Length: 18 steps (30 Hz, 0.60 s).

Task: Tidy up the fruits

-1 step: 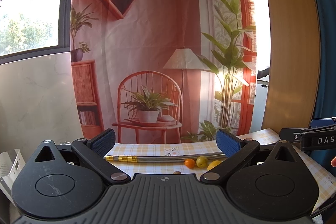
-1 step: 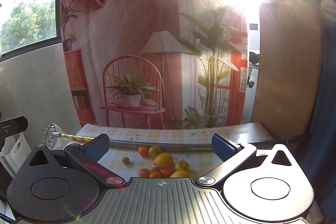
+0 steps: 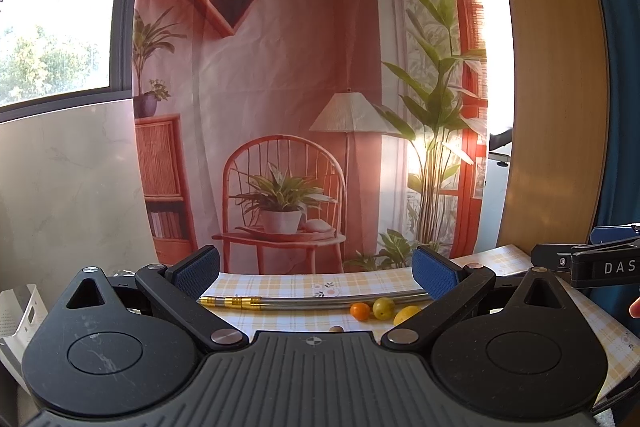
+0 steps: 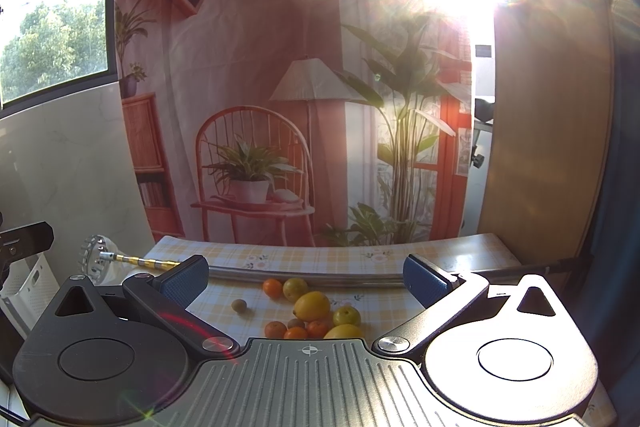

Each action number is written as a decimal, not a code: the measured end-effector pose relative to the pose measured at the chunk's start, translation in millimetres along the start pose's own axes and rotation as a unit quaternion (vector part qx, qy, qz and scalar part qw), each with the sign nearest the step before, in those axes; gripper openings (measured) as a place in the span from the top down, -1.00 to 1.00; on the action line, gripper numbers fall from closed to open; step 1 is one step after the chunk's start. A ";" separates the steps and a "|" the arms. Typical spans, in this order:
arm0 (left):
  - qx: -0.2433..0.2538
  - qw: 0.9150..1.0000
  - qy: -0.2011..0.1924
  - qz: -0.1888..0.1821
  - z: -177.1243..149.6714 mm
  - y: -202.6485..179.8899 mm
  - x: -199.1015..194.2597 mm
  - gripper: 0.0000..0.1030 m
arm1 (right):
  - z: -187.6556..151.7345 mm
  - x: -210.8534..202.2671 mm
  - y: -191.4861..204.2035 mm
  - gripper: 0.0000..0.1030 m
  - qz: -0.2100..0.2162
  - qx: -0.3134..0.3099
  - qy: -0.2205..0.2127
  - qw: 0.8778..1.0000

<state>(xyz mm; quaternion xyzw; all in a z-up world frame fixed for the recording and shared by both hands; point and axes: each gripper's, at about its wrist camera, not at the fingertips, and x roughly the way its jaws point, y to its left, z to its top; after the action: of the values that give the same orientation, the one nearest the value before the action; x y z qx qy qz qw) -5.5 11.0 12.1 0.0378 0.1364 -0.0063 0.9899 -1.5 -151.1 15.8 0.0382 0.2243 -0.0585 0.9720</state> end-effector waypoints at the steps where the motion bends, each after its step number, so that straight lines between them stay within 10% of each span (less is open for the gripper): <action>1: 0.000 1.000 0.000 -0.001 -0.1 0.1 -0.1 -1.00 | -0.1 0.1 0.0 -1.00 0.000 0.000 0.000 1.000; 11: -0.031 0.999 0.014 -0.010 -7.5 7.5 13.6 -1.00 | -5.3 7.5 -3.7 -1.00 0.008 -0.006 -0.015 1.000; 18: -0.063 0.996 0.041 0.051 -14.8 35.1 55.9 -1.00 | -13.9 49.9 -11.8 -1.00 -0.008 -0.028 -0.016 0.999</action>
<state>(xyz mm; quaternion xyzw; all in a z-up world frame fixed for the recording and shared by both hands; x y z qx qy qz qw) 45.2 47.0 -14.7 -0.0175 0.1753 0.0540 0.9829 35.6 -166.2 -19.2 0.0087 0.2104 -0.0603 0.9757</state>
